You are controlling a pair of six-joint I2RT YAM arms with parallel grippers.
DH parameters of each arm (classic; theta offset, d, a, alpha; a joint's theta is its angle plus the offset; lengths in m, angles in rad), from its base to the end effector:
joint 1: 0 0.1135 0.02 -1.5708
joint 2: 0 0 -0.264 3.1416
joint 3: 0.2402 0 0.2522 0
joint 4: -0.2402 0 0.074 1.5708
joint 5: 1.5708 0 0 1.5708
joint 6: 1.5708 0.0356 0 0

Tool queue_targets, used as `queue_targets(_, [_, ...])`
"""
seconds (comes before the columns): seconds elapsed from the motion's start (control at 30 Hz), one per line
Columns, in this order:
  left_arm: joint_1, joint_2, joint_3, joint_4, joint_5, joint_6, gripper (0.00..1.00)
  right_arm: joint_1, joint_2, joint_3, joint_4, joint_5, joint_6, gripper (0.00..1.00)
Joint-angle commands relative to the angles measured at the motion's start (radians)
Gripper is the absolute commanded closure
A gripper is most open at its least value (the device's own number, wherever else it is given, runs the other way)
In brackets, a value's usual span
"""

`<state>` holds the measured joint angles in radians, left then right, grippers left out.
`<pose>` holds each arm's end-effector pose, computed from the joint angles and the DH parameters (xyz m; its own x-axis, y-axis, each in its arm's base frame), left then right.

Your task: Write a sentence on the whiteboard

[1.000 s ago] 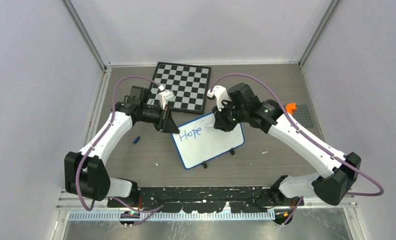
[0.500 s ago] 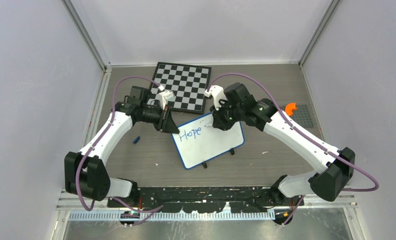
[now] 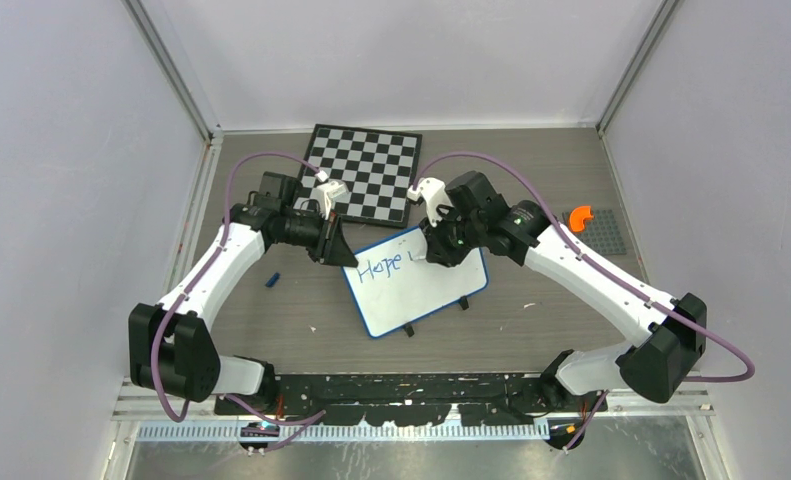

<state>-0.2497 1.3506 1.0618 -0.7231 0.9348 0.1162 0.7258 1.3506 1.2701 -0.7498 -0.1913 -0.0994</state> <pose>0.2494 -0.0932 0.2782 -0.7511 0.2626 -0.6058 0.6516 0.4427 -0.6160 0.2086 0.1941 0.3308 -0.4752 -0.5519 -0.6853 -0.7987 0.5974 0.0727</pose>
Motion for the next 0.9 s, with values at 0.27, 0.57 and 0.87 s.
queue_targets(0.27, [-0.008, -0.020, 0.011, -0.027, 0.002, 0.013, 0.84, -0.006, -0.011, 0.071, 0.050, 0.034, 0.003, 1.00])
queue_targets(0.57, [-0.008, -0.017, 0.014, -0.026, 0.001, 0.011, 0.84, -0.025, -0.016, 0.064, 0.042, 0.045, -0.007, 1.00])
queue_targets(0.87, [-0.008, -0.011, 0.016, -0.025, 0.001, 0.011, 0.84, -0.043, -0.031, 0.027, 0.014, 0.019, -0.009, 1.00])
